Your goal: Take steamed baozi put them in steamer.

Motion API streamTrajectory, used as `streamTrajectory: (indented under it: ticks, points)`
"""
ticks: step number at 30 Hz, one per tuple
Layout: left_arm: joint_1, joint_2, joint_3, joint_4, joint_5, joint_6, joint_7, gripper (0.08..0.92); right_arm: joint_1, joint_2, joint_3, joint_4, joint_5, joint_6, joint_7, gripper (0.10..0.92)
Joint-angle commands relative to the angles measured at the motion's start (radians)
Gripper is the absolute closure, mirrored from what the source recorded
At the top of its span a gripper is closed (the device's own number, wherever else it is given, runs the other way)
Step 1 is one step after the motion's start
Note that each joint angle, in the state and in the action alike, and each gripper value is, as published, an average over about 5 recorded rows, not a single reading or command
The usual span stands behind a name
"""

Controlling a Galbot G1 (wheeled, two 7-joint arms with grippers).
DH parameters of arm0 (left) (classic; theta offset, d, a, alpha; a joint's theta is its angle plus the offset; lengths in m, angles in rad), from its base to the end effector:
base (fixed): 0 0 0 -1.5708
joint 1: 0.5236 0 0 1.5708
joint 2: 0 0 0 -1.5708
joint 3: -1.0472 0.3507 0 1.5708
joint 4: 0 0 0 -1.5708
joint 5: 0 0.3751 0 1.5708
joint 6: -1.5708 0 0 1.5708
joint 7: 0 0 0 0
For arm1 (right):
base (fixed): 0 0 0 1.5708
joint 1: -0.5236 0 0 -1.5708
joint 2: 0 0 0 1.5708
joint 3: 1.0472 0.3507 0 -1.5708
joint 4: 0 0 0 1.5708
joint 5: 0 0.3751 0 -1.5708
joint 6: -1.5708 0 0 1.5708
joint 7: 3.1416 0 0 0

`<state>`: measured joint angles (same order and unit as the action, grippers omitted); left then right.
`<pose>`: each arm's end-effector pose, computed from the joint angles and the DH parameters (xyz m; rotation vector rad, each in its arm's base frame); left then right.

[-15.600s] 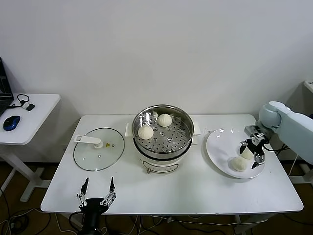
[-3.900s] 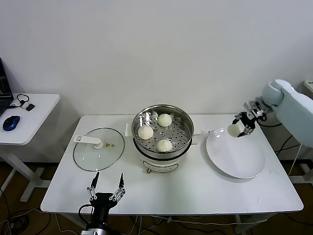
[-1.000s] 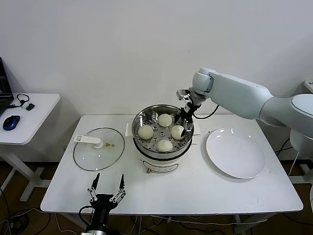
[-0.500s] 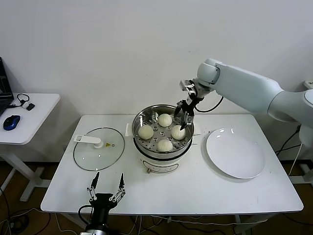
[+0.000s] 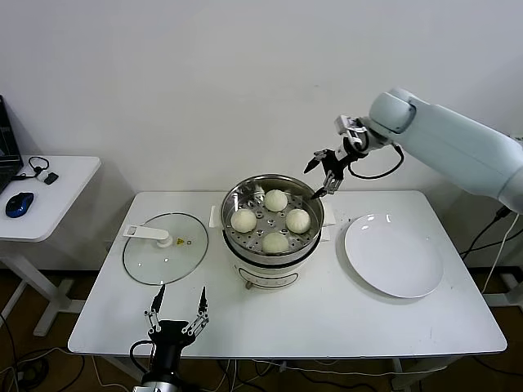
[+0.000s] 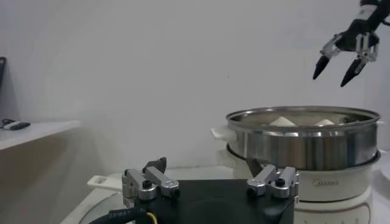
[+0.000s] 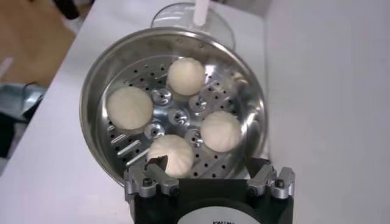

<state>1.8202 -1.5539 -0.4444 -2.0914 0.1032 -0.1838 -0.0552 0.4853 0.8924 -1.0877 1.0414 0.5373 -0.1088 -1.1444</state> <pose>0.1173 -0.0230 -0.3443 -0.0570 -3.0761 -0.0949 0.6226 -0.0871 -0.0370 1.5828 -1.7232 1.1638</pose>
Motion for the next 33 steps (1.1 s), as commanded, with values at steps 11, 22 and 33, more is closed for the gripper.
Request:
streamTrajectory:
  ticks: [11, 22, 33]
  points:
    - [0.009, -0.002, 0.001, -0.004, 0.01, 0.0, -0.01, 0.177, -1.207, -0.251, 1.294, 0.452, -0.122, 0.22, 0.532, 0.203]
    - [0.016, -0.004, 0.003, 0.001, 0.014, -0.002, -0.022, 0.177, -1.694, 0.047, 1.698, 0.585, -0.166, 0.471, 0.774, 0.203]
    - [0.017, -0.012, 0.005, 0.003, 0.012, -0.003, -0.03, 0.177, -1.977, 0.242, 1.739, 0.646, -0.188, 0.673, 0.915, 0.203]
